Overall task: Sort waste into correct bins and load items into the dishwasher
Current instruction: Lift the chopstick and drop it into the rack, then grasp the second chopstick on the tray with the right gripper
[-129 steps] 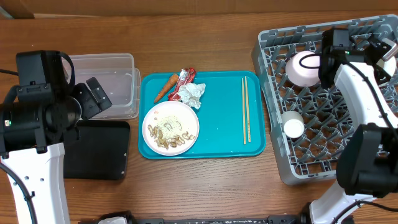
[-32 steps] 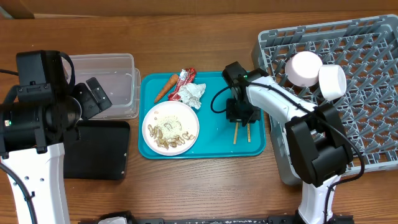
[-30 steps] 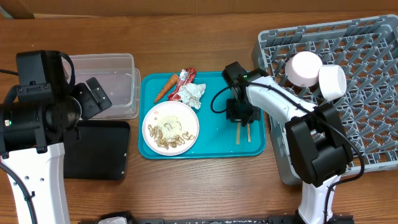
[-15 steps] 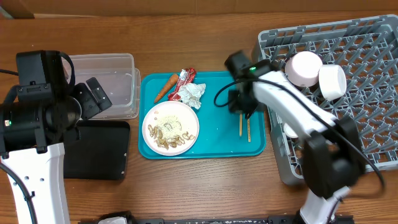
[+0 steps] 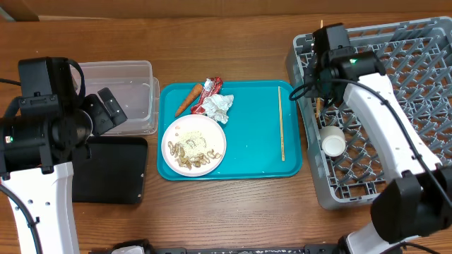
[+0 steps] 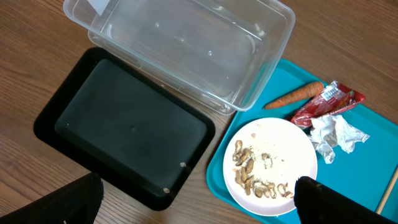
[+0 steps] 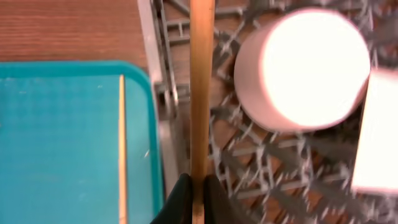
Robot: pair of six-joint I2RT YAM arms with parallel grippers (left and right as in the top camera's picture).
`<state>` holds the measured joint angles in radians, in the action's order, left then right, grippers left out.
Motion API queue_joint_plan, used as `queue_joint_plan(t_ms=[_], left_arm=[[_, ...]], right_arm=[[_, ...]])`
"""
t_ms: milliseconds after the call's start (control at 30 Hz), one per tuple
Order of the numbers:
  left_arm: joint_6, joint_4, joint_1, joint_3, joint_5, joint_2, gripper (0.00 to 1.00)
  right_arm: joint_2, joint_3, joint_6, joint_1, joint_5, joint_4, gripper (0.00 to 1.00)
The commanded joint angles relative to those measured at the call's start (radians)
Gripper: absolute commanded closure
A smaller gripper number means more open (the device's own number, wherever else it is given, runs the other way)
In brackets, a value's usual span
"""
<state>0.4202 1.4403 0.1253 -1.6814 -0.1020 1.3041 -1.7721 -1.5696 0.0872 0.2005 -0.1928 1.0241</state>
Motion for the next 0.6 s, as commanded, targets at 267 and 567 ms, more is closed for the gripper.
queue_joint_plan(t_ms=[267, 567], left_arm=[[0.014, -0.004, 0.005, -0.010, -0.002, 0.003, 0.00], [0.014, -0.004, 0.005, -0.010, -0.002, 0.003, 0.00]], right_arm=[[-0.022, -0.001, -0.225, 0.003, -0.024, -0.011, 0.60], [0.000, -0.001, 0.056, 0.141, 0.233, 0.071, 0.56]])
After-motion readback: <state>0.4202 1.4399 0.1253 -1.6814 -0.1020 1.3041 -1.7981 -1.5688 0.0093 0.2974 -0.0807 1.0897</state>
